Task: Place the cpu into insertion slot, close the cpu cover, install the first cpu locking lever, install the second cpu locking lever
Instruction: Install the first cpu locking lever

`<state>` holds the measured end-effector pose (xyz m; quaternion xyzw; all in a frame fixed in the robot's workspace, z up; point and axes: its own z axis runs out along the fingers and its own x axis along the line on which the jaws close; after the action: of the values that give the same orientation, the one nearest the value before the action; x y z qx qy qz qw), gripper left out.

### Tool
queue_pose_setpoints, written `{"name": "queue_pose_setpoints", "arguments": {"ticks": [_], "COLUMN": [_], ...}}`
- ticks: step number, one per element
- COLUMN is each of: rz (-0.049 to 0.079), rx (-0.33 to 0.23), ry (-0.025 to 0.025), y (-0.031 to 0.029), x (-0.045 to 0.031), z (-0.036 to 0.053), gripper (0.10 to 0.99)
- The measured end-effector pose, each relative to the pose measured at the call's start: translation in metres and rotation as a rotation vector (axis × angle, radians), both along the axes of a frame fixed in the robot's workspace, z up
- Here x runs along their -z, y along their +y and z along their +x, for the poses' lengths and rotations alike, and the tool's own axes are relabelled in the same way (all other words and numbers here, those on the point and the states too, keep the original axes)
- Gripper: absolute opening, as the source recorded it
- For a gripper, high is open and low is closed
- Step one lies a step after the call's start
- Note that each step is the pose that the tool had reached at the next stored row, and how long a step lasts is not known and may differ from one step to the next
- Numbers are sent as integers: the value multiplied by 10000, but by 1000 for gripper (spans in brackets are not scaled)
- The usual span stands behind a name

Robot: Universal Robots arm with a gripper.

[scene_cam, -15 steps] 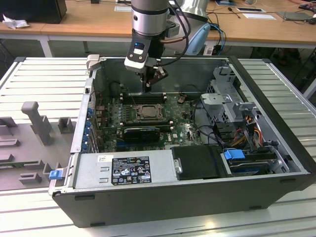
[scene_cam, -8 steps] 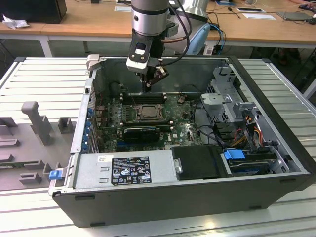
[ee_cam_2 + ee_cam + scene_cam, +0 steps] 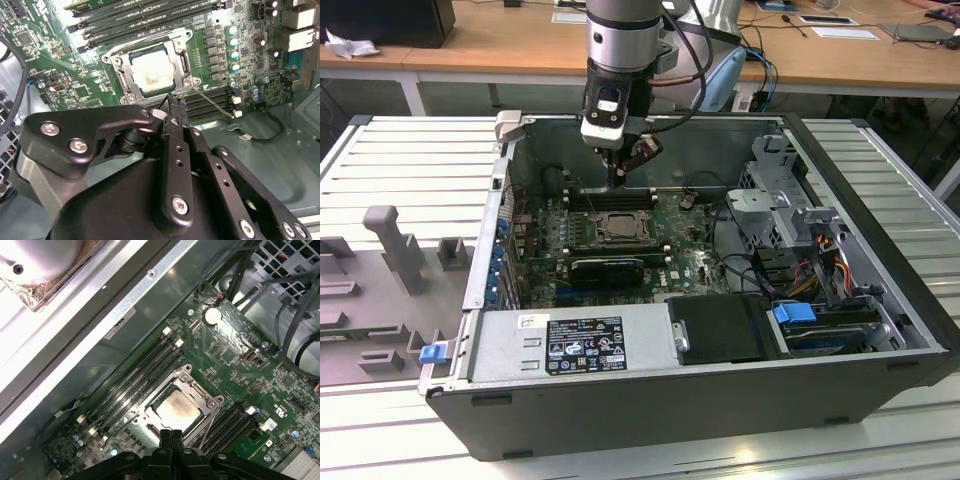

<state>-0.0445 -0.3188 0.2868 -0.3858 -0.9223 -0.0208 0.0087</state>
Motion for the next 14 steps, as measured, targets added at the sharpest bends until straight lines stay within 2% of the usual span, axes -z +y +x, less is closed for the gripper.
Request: {"name": "queue_pose_setpoints", "arguments": {"ticks": [11,14], "rz": [0,0], "rx": [-1216,-1906], "ry": [-1,0], "y": [0,0], "x": [0,0], "z": [0,0], "gripper": [106,106]}}
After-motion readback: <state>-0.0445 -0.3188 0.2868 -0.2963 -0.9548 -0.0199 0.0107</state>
